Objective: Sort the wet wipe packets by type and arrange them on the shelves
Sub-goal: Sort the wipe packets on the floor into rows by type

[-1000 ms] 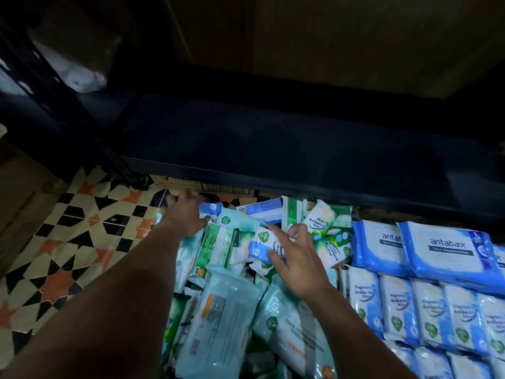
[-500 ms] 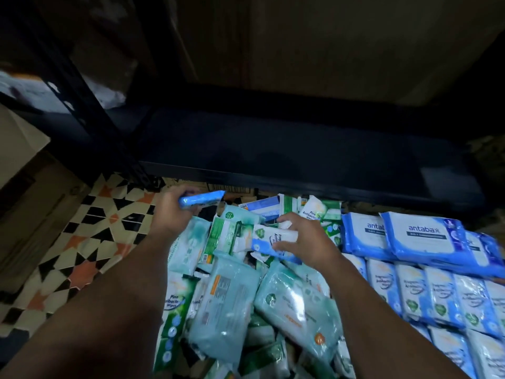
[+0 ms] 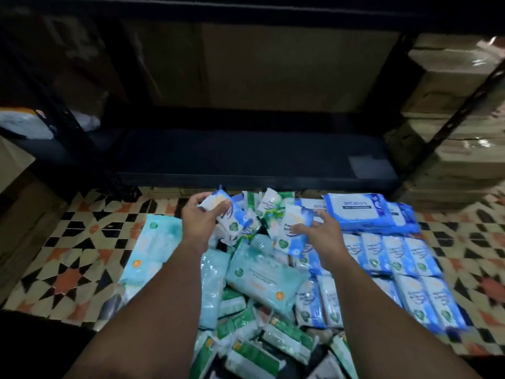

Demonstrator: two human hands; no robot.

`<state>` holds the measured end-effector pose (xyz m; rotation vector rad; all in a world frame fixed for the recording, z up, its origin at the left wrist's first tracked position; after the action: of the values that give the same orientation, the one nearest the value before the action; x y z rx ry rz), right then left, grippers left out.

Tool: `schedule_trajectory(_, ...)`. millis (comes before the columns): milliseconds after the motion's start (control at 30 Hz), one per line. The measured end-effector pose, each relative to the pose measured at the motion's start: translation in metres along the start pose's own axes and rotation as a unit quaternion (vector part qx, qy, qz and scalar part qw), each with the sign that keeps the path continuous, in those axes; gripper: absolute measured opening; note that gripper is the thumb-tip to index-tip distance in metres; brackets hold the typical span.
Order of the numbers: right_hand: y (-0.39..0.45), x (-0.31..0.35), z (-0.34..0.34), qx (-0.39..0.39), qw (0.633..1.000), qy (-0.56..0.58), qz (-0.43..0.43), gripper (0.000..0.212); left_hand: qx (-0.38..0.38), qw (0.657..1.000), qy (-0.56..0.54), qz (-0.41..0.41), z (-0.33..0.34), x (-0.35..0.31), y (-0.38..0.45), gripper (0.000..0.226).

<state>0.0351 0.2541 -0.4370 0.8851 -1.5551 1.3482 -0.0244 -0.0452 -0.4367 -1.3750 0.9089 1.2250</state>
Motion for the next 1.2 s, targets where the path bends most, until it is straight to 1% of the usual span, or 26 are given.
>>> schedule_trajectory(67,-0.012,-0.010,-0.024,-0.026,0.998,0.047,0.023,0.053,0.038,0.999,-0.016,-0.031,0.031,0.013,-0.010,0.039)
schedule_trajectory(167,-0.029,-0.024,-0.061,-0.067,0.994,0.076,0.036,0.081,0.097,0.993,0.011,-0.065,0.081,0.035,-0.026,0.030)
schedule_trajectory(200,-0.035,-0.027,-0.068,-0.077,0.993,0.087,0.037,0.084,0.118,0.989,0.028,-0.079,0.095,0.042,-0.033,0.027)
schedule_trajectory(267,-0.048,-0.033,-0.092,-0.097,0.990,0.092,0.044,0.078,0.186,0.974,0.065,-0.110,0.133,0.057,-0.050,0.025)
schedule_trajectory(333,-0.057,-0.040,-0.109,-0.101,0.991,0.070,0.058,0.069,0.236,0.957,0.079,-0.148,0.160,0.071,-0.067,0.028)
schedule_trajectory(433,-0.068,-0.059,-0.137,-0.134,0.985,0.057,0.091,0.070,0.292,0.929,0.105,-0.200,0.198,0.095,-0.089,0.040)
schedule_trajectory(533,-0.076,-0.081,-0.161,-0.175,0.978,0.037,0.105,0.069,0.334,0.905,0.159,-0.212,0.221,0.115,-0.107,0.048)
schedule_trajectory(633,-0.081,-0.103,-0.180,-0.211,0.970,0.003,0.118,0.064,0.341,0.895,0.208,-0.198,0.234,0.127,-0.121,0.043)
schedule_trajectory(700,-0.083,-0.115,-0.193,-0.235,0.962,-0.031,0.132,0.059,0.329,0.902,0.213,-0.180,0.242,0.134,-0.128,0.040)
schedule_trajectory(767,-0.084,-0.119,-0.201,-0.259,0.951,-0.092,0.142,0.053,0.318,0.913,0.195,-0.166,0.246,0.140,-0.133,0.043)
schedule_trajectory(867,-0.087,-0.124,-0.214,-0.296,0.930,-0.151,0.160,0.045,0.316,0.912,0.207,-0.159,0.254,0.150,-0.144,0.044)
schedule_trajectory(1000,-0.088,-0.137,-0.224,-0.316,0.917,-0.179,0.165,0.035,0.328,0.907,0.212,-0.157,0.270,0.164,-0.158,0.043)
schedule_trajectory(1100,-0.086,-0.140,-0.227,-0.325,0.907,-0.205,0.171,0.017,0.324,0.911,0.209,-0.147,0.279,0.172,-0.165,0.039)
schedule_trajectory(1200,-0.081,-0.140,-0.225,-0.323,0.908,-0.213,0.159,0.016,0.318,0.916,0.211,-0.126,0.283,0.175,-0.168,0.040)
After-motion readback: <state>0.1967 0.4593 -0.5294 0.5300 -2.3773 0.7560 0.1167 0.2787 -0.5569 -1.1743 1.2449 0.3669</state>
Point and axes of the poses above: each hand's wrist, its own y-axis towards the middle knuckle, its own z-axis out of the palm, x = y × z, the point moved 7 cm from there along y, towards the middle knuckle, and after that the axes turned 7 degrees about x, right-handed, at the moved point
